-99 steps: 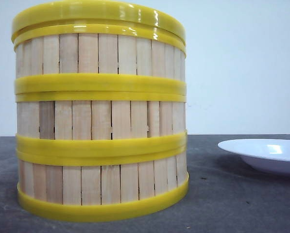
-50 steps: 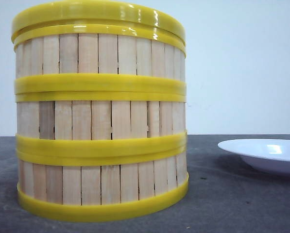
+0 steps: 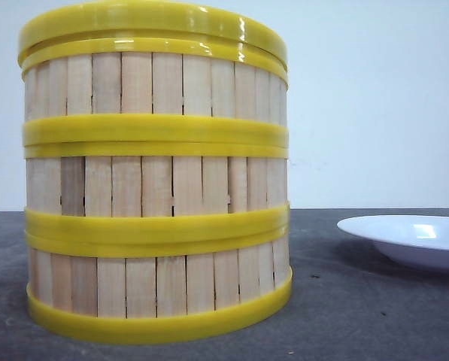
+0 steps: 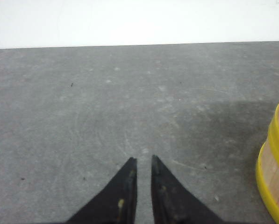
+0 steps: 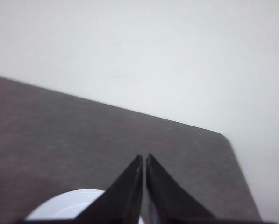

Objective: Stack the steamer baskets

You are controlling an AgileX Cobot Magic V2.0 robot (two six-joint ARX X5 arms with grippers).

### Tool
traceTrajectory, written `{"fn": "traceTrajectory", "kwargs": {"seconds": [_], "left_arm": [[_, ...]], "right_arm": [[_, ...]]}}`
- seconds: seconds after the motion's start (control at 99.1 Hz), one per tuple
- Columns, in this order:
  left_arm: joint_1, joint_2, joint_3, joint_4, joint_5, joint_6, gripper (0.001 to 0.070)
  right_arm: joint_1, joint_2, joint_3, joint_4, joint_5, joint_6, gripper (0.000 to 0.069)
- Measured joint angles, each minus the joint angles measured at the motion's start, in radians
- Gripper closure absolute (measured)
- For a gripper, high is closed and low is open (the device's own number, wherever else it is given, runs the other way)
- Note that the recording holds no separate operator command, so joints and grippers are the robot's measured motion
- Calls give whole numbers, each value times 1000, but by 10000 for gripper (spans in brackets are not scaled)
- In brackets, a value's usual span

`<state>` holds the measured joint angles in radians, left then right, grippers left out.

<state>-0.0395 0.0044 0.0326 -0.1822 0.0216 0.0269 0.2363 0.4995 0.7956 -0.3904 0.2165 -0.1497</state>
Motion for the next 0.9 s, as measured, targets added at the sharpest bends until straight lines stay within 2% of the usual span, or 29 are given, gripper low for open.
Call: {"fn": "traceTrajectory", "kwargs": {"seconds": [0.131,0.303,0.595,0.898], "left_arm": [[0,0,0,0,0,0,681],[0,0,0,0,0,0,681],[0,0,0,0,0,0,681],[0,0,0,0,0,0,681]], "right_arm": [[-150,-72,-183,124,-112,35,684],[-244,-185,-405,176,-119,120,684],[-264,-364,-668,218,-121,188,684],[-264,-463,-759,246,-132,199,684]]}}
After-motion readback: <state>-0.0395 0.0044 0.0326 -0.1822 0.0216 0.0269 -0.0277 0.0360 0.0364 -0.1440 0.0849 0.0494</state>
